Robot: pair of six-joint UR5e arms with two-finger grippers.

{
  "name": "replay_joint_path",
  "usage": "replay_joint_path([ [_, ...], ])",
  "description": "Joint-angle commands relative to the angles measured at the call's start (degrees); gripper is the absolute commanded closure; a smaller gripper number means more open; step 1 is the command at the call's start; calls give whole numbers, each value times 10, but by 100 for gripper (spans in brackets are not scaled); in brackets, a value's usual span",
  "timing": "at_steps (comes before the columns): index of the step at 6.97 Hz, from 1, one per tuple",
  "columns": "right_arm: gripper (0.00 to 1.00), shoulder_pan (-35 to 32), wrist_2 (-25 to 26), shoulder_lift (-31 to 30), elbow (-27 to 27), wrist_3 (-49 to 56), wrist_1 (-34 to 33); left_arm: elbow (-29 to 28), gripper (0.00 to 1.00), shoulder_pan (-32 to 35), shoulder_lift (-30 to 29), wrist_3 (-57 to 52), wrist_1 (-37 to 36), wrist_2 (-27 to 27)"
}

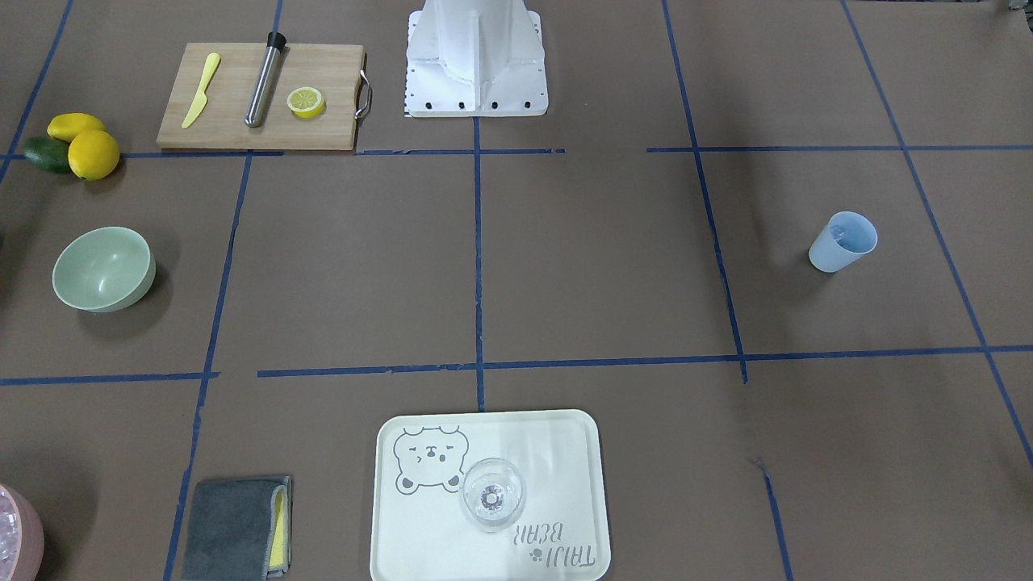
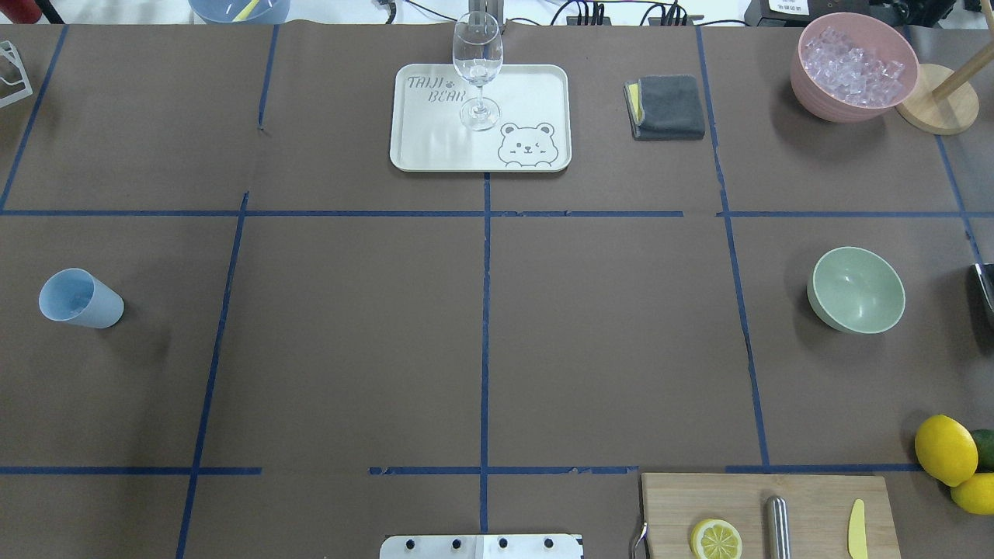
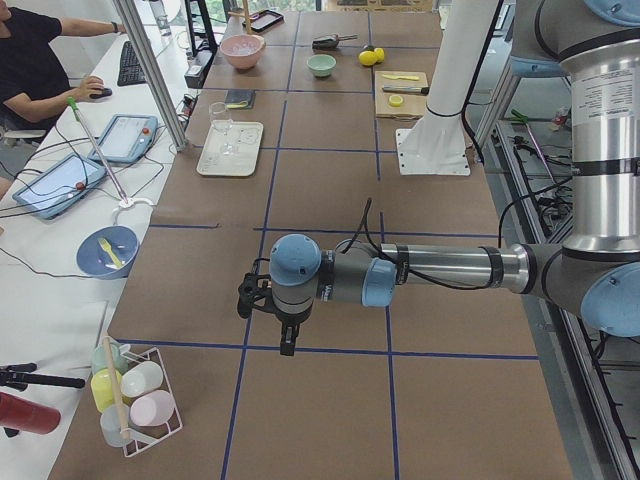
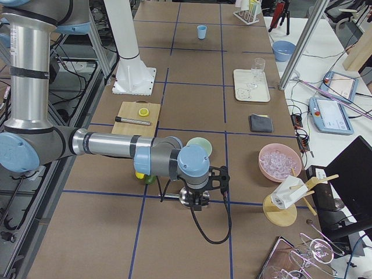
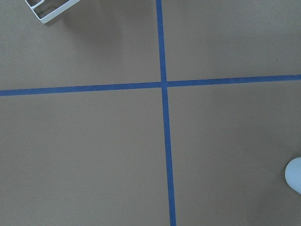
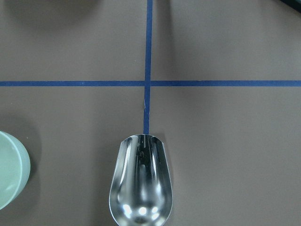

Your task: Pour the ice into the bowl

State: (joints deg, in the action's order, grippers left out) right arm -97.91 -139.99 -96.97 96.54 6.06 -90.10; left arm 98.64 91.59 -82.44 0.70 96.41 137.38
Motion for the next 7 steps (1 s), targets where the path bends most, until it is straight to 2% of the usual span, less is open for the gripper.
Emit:
replay_joint_path([
  [1,0,0,0,0,1,0,0,1,0,1,-1,0,0,0],
  [3,0,1,-2,1,0,-1,1,4,0,1,-7,-1,3,1],
  [4,0,2,-2,3,0,0,1,14,0,1,-29,-1,4,-1],
  [6,0,6,-6,19,15,-4,13,97,0,0,-29,11,5,1],
  [7,0,10,-2,31,16,-3,12,135,0,-13,-28,79,13,2],
])
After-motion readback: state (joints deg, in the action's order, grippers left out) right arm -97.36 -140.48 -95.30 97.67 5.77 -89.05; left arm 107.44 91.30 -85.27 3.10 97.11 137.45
